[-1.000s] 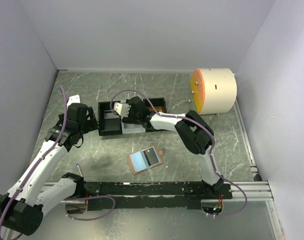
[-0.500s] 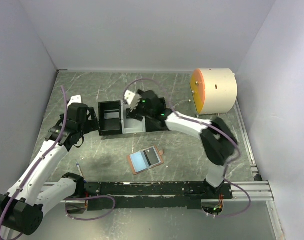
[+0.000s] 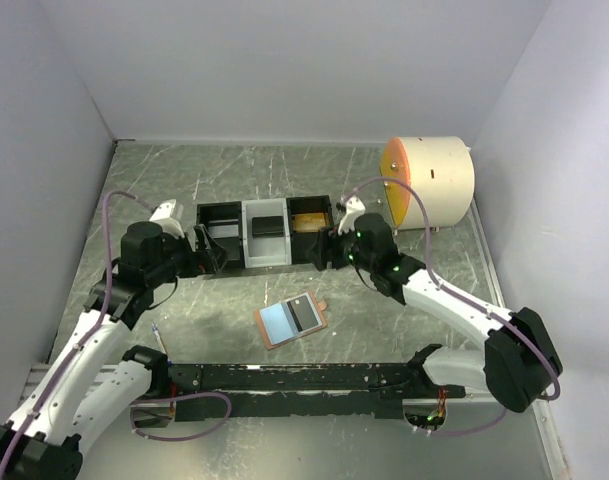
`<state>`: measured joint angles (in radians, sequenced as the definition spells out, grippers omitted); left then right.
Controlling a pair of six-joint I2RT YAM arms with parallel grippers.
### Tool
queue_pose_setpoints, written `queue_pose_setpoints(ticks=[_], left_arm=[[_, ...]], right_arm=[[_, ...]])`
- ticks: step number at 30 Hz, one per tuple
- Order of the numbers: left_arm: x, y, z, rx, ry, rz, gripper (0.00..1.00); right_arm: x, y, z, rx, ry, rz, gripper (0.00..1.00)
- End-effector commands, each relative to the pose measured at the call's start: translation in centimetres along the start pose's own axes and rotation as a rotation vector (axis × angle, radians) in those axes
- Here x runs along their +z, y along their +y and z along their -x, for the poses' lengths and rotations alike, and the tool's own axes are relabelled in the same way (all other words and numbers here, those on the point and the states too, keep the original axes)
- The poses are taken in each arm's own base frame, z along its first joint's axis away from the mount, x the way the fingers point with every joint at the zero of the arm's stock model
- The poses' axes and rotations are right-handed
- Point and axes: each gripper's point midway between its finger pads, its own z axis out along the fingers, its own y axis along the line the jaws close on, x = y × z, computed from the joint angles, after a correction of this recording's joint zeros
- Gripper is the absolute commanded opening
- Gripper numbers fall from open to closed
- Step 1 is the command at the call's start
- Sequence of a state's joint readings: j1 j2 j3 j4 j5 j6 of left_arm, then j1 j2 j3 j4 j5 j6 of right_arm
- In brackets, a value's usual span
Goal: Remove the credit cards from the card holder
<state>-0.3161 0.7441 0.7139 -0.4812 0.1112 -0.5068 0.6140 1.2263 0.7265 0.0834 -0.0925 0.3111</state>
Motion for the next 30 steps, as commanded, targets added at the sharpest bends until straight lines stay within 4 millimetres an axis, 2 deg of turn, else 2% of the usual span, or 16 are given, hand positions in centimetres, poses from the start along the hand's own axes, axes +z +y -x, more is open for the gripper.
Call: queue_pose_setpoints(ticks=[1, 5, 8, 12, 19, 24, 27, 30], left_arm=[[0.0, -6.6, -2.2, -0.133, 0.099, -0.372, 0.98], [0.8, -8.3, -4.9, -0.170, 0.140, -0.387, 0.98], [1.4, -10.0, -7.1, -0.183, 0.176, -0.369, 0.95], [2.2, -12.3, -10.4, -0.204, 0.217, -0.355, 0.91], [4.1, -14.0, -14.5, -0.212, 0.281, -0.278, 0.85], [5.5, -15.5, -16.8, -0.193, 0.329, -0.247, 0.81], [6.3, -16.7, -17.8, -0.189, 0.358, -0.239, 0.77], [7.0, -16.7, -18.9, -0.179, 0.377, -0.194, 0.72]], right_arm=[[-2.7, 3.9, -5.3, 0.275, 0.174, 0.170, 0.61], [-3.7, 4.8, -8.9, 0.363, 0.250, 0.183, 0.49], [-3.9, 4.4, -11.5, 0.404, 0.312, 0.135, 0.46], [-3.8, 4.7, -13.4, 0.412, 0.360, 0.136, 0.43], [-3.1, 3.9, -14.9, 0.390, 0.422, 0.083, 0.41], [-2.7, 2.5, -16.3, 0.389, 0.454, 0.008, 0.38], [-2.7, 2.5, -16.7, 0.390, 0.440, 0.018, 0.36], [-2.8, 2.4, -16.9, 0.385, 0.447, 0.013, 0.34]])
